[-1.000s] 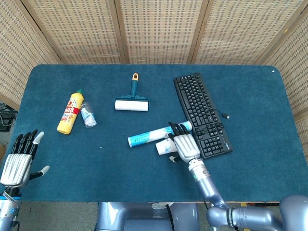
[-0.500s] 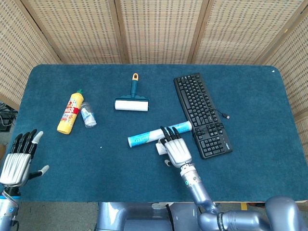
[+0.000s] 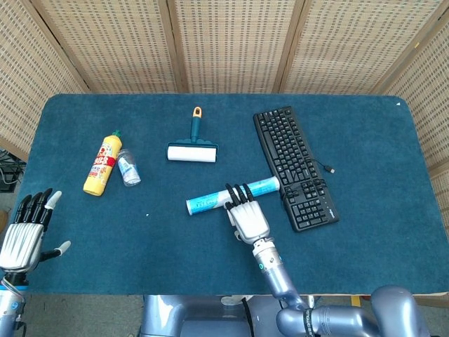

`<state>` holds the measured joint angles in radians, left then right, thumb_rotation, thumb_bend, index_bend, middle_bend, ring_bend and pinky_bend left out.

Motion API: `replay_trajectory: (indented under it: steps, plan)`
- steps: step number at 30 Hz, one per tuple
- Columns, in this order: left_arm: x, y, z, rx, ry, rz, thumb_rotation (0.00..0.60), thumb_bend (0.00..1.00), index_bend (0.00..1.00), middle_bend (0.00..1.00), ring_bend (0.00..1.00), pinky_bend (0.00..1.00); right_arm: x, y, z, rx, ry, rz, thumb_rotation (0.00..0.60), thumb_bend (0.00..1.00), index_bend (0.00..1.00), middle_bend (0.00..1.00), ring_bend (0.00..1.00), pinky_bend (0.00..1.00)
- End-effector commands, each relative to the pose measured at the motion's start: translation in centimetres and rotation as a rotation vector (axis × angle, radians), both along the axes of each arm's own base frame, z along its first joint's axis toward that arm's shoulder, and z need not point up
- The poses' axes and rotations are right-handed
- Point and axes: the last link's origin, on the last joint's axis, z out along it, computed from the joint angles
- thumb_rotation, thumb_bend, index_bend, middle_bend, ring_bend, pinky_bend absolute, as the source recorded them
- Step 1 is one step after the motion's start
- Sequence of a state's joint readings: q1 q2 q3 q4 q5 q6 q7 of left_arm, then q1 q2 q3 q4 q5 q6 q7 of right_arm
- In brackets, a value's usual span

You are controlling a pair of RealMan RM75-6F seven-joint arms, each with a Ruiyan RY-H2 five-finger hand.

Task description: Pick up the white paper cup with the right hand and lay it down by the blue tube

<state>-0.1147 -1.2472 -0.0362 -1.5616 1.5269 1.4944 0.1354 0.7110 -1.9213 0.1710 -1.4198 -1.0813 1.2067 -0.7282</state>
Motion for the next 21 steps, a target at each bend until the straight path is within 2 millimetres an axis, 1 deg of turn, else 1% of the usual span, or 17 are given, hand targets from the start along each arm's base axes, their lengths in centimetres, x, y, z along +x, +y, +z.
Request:
replay_trajectory:
  steps: [1, 10, 21]
  plan:
    - [0.0, 0.0, 0.0, 0.000, -0.002, 0.000, 0.600, 0.12, 0.00, 0.00, 0.00, 0.00, 0.1, -0.1, -0.5, -0.004, 0.019, 0.002, 0.600, 0.22, 0.37, 0.00, 0.00, 0.00]
    - [0.3, -0.2, -0.3, -0.017, 0.001, -0.011, 0.600, 0.12, 0.00, 0.00, 0.00, 0.00, 0.2, -0.4, -1.2, -0.035, 0.069, 0.011, 0.600, 0.22, 0.38, 0.00, 0.00, 0.00]
    - [0.3, -0.3, -0.3, -0.020, -0.004, -0.013, 0.600, 0.12, 0.00, 0.00, 0.00, 0.00, -0.3, -0.7, -1.5, -0.077, 0.130, 0.033, 0.600, 0.22, 0.45, 0.03, 0.00, 0.00]
